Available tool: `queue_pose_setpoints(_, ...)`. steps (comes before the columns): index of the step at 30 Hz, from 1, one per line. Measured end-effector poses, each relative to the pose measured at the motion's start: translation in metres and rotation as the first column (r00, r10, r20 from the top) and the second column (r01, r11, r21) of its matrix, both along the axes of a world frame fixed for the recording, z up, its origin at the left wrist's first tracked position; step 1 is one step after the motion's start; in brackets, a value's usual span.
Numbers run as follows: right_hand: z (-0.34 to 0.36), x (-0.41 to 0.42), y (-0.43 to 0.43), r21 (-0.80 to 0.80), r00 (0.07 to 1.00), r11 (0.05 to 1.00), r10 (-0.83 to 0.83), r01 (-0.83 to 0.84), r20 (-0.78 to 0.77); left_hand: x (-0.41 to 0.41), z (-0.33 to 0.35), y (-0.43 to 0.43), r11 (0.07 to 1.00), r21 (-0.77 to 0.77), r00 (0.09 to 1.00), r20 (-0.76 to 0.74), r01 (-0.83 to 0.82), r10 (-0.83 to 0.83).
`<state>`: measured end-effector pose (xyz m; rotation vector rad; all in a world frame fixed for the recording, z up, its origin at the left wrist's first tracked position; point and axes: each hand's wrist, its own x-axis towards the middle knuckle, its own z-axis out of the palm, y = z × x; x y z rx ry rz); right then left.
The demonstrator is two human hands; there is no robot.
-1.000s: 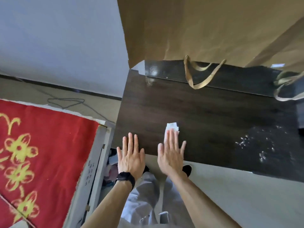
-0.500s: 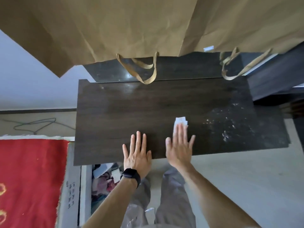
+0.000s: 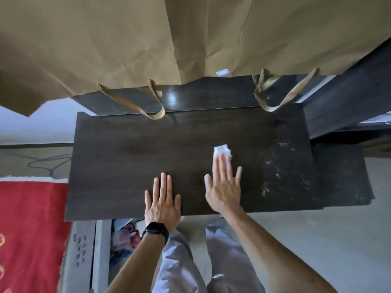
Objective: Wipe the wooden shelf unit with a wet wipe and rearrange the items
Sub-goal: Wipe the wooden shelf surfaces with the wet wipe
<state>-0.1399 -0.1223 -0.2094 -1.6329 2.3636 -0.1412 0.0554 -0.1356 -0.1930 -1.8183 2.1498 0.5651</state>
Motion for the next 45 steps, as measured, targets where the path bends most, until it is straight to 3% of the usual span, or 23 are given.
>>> queue_pose_setpoints(2,0.001,0.006,0.005,0.014,0.928,0.929,0.369,-0.370,0.049,-0.016,0.000,-0.006,1.000,0.013,1.000,0.005,0.027,-0.027)
queue_pose_setpoints(4,-0.003,-0.040,-0.005,-0.011,0.903,0.903,0.429,-0.429,0.014,-0.036,0.001,-0.015,0.999,0.015,0.999,0.001,0.046,-0.046)
queue_pose_setpoints(7,-0.010,-0.136,-0.022,0.042,0.997,0.999,0.027,-0.024,-0.074,-0.070,0.002,-0.027,0.998,0.059,1.000,-0.012,0.021,-0.020)
queue_pose_setpoints(9,-0.007,-0.194,-0.032,0.069,0.960,0.957,-0.278,0.281,-0.038,-0.084,0.000,-0.029,0.995,0.094,1.000,0.018,-0.023,0.022)
queue_pose_setpoints(12,-0.003,-0.195,-0.045,0.062,0.901,0.900,-0.434,0.432,0.023,-0.091,-0.002,-0.031,0.991,0.129,0.997,0.065,-0.045,0.037)
queue_pose_setpoints(13,-0.001,-0.175,-0.046,0.046,0.923,0.922,-0.384,0.384,0.010,-0.092,-0.002,-0.032,0.988,0.142,0.997,0.068,-0.053,0.044)
queue_pose_setpoints(15,-0.002,-0.121,-0.043,0.028,0.996,0.996,-0.084,0.084,-0.008,-0.093,0.000,-0.033,0.986,0.157,0.995,0.090,-0.060,0.046)
queue_pose_setpoints(17,-0.004,-0.088,-0.047,0.030,0.972,0.971,0.236,-0.237,0.015,-0.096,0.002,-0.035,0.980,0.185,0.992,0.113,-0.073,0.053)
queue_pose_setpoints(18,-0.005,-0.087,-0.057,0.017,0.952,0.952,0.307,-0.307,0.014,-0.097,0.002,-0.035,0.979,0.191,0.992,0.117,-0.077,0.055)
queue_pose_setpoints(20,-0.010,-0.110,-0.078,-0.010,0.978,0.978,0.209,-0.209,-0.007,-0.097,0.002,-0.035,0.978,0.190,0.991,0.116,-0.083,0.062)
queue_pose_setpoints(22,-0.011,-0.150,-0.099,-0.020,0.994,0.994,-0.107,0.107,-0.023,-0.097,0.002,-0.036,0.976,0.198,0.992,0.104,-0.087,0.068)
queue_pose_setpoints(24,-0.007,-0.198,-0.115,0.073,0.918,0.917,-0.395,0.393,0.024,-0.096,0.003,-0.035,0.974,0.210,0.992,0.107,-0.085,0.064)
queue_pose_setpoints(26,-0.004,-0.226,-0.114,0.119,0.862,0.860,-0.504,0.495,0.054,-0.097,0.004,-0.036,0.972,0.219,0.992,0.110,-0.082,0.059)
queue_pose_setpoints(31,-0.005,-0.180,-0.021,0.080,0.787,0.788,-0.614,0.610,0.048,-0.097,0.007,-0.038,0.966,0.245,0.992,0.114,-0.081,0.054)
queue_pose_setpoints(34,-0.001,-0.159,0.023,0.132,0.755,0.754,-0.654,0.644,0.054,-0.097,0.008,-0.039,0.961,0.268,0.994,0.102,-0.075,0.049)
queue_pose_setpoints(36,-0.002,-0.162,0.021,0.149,0.789,0.783,-0.613,0.603,0.027,-0.097,0.007,-0.039,0.962,0.262,0.994,0.102,-0.073,0.048)
queue_pose_setpoints(40,-0.004,-0.188,-0.030,0.111,0.930,0.924,-0.367,0.367,-0.026,-0.095,0.004,-0.037,0.965,0.252,0.994,0.099,-0.076,0.052)
queue_pose_setpoints(45,-0.005,-0.216,-0.065,0.101,0.910,0.908,-0.413,0.408,0.034,-0.097,0.006,-0.038,0.962,0.263,0.993,0.113,-0.073,0.044)
